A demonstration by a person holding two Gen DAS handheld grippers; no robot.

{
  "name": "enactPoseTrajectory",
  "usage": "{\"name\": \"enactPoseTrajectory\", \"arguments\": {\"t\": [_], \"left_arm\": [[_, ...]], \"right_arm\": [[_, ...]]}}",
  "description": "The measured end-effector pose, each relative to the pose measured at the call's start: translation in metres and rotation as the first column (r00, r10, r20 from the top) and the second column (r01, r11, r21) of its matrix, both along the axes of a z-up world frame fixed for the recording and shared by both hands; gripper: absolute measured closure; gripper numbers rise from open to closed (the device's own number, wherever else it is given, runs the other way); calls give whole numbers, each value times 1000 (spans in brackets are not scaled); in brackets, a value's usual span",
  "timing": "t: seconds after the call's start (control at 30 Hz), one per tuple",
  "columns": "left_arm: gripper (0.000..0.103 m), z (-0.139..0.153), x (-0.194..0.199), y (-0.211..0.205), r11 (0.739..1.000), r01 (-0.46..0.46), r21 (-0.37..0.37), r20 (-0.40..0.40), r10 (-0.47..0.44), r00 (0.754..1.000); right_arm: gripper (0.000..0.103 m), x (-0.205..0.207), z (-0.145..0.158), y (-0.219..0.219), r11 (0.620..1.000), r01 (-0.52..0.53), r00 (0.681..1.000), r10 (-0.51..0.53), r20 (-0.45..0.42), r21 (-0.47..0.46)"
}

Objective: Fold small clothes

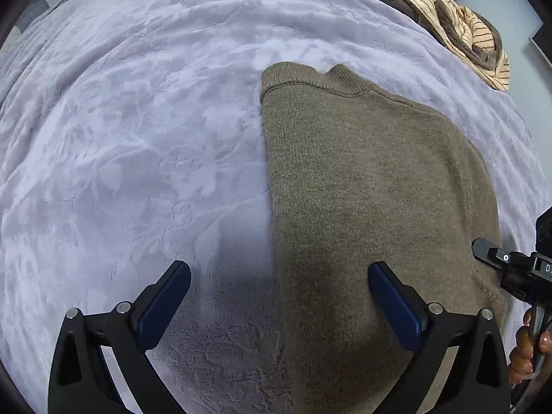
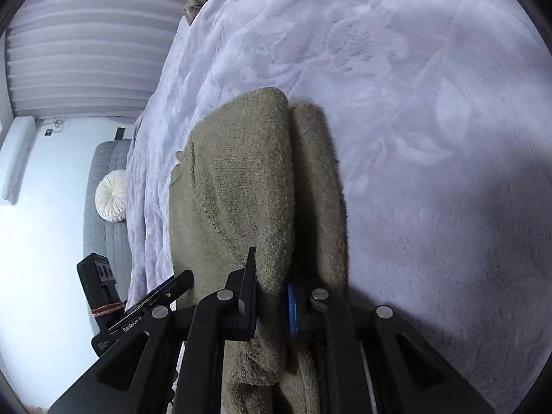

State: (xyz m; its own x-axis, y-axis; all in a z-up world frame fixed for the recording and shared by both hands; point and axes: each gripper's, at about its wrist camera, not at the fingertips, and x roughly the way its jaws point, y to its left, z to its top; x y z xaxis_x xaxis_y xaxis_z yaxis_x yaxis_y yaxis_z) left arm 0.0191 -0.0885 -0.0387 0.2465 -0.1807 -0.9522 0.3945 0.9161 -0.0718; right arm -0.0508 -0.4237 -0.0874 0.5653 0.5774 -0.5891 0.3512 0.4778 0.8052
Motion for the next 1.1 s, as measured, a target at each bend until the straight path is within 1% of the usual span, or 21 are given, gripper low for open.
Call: {"name": "enactPoseTrajectory", "arguments": {"t": [0.03, 0.1, 0.17, 0.2, 0.23, 0.27, 0.33, 0.37, 0.43, 0.5, 0.57, 0.6, 0.63, 0.7, 0.77, 0.83, 0.97, 1.0, 1.03, 1.07, 1.1], "left_arm": [[0, 3, -2, 2, 1000, 1, 8, 2, -1, 1000], [0, 11, -13, 7, 1000, 8, 21, 6, -8, 1000], [0, 22, -22, 13, 999, 28, 46, 29, -29, 999], [0, 26, -25, 15, 998, 38, 58, 44, -40, 998], [0, 30, -27, 17, 997, 44, 68, 54, -48, 997], [0, 35, -27, 20, 997, 46, 67, 59, -50, 997], [0, 36, -23, 21, 998, 34, 48, 43, -36, 998], [0, 32, -19, 18, 999, 22, 44, 24, -23, 999], [0, 19, -19, 13, 998, 9, 61, -14, -8, 1000], [0, 7, -31, 12, 998, 11, 62, -17, -10, 1000], [0, 4, -45, 15, 999, 6, 54, 2, -6, 1000], [0, 4, -50, 18, 999, 1, 42, -4, -1, 1000], [0, 3, -53, 20, 1000, -4, 31, -16, 4, 1000], [0, 0, -62, 24, 1000, 8, 23, -45, -7, 999], [0, -5, -73, 25, 997, 52, 58, -52, -49, 997], [0, -10, -83, 26, 992, 84, 92, -56, -79, 995], [0, -13, -88, 31, 994, 60, 92, -73, -53, 996], [0, -14, -89, 31, 994, 55, 91, -72, -48, 996], [0, -15, -89, 31, 994, 54, 94, -72, -47, 996], [0, -15, -91, 31, 994, 56, 95, -71, -50, 996], [0, -16, -92, 30, 994, 61, 96, -69, -55, 996]], "right_arm": [[89, 1, 4, 3, 999, -14, 1000, 14, -11, -29], [86, 4, 18, 9, 984, -60, 996, 48, -78, -167], [85, 3, 34, 14, 964, -86, 991, 58, -117, -251], [85, -1, 42, 13, 957, -89, 990, 56, -126, -278], [84, -6, 52, 13, 955, -84, 992, 53, -115, -284], [82, -10, 59, 13, 960, -74, 995, 51, -91, -270], [81, -17, 77, 16, 975, -57, 998, 55, -12, -217], [81, -18, 83, 20, 973, -66, 998, 70, 10, -222], [81, -9, 92, 40, 961, -114, 992, 125, 28, -250], [81, -9, 89, 62, 940, -184, 981, 193, 4, -288], [81, -17, 68, 80, 898, -263, 965, 245, -97, -353], [86, -23, 56, 86, 880, -289, 957, 257, -135, -378], [88, -34, 47, 93, 863, -310, 950, 272, -151, -399], [88, -49, 43, 101, 842, -314, 949, 281, -140, -439], [89, -60, 48, 106, 823, -317, 948, 287, -138, -470], [89, -63, 47, 103, 838, -307, 952, 275, -138, -451], [89, -57, 42, 83, 914, -246, 968, 214, -133, -321], [84, -59, 46, 77, 936, -204, 978, 180, -108, -287], [84, -63, 51, 68, 947, -165, 985, 146, -86, -274], [80, -62, 57, 58, 956, -107, 994, 94, -58, -272], [63, -61, 62, 50, 958, -64, 998, 54, -44, -278]]}}
